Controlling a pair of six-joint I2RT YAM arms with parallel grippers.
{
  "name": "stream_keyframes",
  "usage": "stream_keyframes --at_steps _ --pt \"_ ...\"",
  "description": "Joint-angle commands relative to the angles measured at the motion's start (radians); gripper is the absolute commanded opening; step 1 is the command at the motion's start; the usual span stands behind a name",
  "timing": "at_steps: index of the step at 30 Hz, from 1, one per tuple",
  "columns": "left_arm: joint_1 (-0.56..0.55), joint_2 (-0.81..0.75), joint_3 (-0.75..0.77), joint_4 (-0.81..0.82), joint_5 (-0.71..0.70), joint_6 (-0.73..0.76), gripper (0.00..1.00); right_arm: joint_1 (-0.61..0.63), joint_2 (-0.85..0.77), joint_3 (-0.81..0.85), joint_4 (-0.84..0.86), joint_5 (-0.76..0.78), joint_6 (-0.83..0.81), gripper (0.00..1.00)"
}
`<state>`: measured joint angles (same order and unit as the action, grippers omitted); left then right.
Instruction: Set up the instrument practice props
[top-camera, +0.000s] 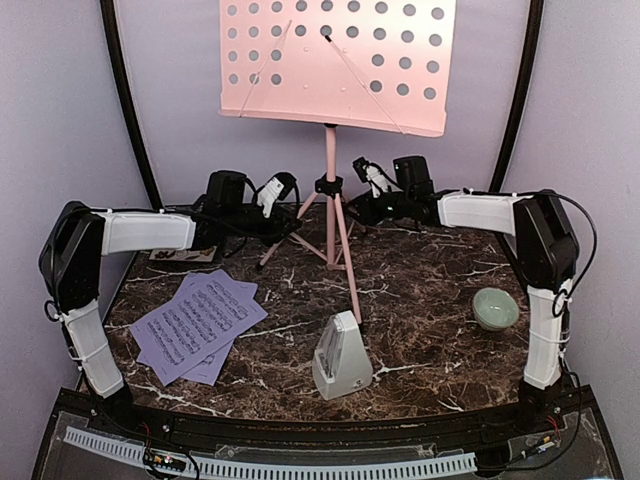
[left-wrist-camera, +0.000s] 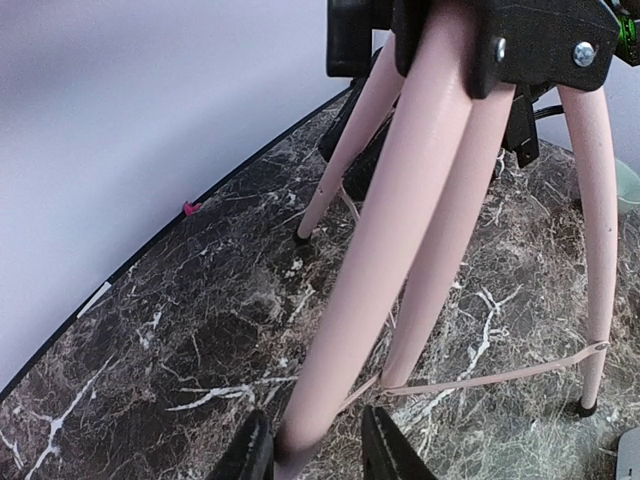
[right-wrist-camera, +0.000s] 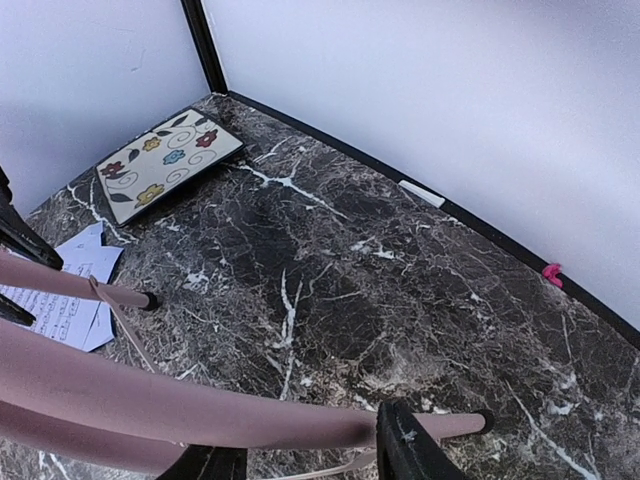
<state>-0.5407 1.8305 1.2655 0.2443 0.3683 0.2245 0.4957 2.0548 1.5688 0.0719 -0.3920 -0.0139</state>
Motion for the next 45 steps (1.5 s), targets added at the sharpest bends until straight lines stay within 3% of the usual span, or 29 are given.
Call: stream_keyframes --at_steps 1,15,27,33,39,45 --pt "-0.043 -0.008 -0.018 -0.003 0.073 -0.06 0.32 -0.001 0.012 0.095 0.083 0.058 -0.028 0.45" --pt "-0.117 0.1 0.098 0.008 0.03 -0.096 0.33 -0.049 0.005 0.123 0.058 0.085 -0.067 0.5" --pt "-0.081 -0.083 -0.069 -0.035 -0.072 -0.192 0.59 -0.043 -0.17 -0.077 0.098 0.074 -0.047 0.73" --pt "0.012 -0.251 -0.21 -0.155 -0.159 -0.414 0.64 -0.044 -0.277 -0.179 0.1 0.119 -0.001 0.8" --pt "0.079 -0.383 -0.318 -0.397 -0.23 -0.701 0.64 -0.045 -0.378 -0.257 0.029 0.115 0.069 0.81" --pt "0.153 -0.515 -0.472 -0.511 -0.243 -0.889 0.63 -0.041 -0.515 -0.371 0.022 0.063 0.162 0.81"
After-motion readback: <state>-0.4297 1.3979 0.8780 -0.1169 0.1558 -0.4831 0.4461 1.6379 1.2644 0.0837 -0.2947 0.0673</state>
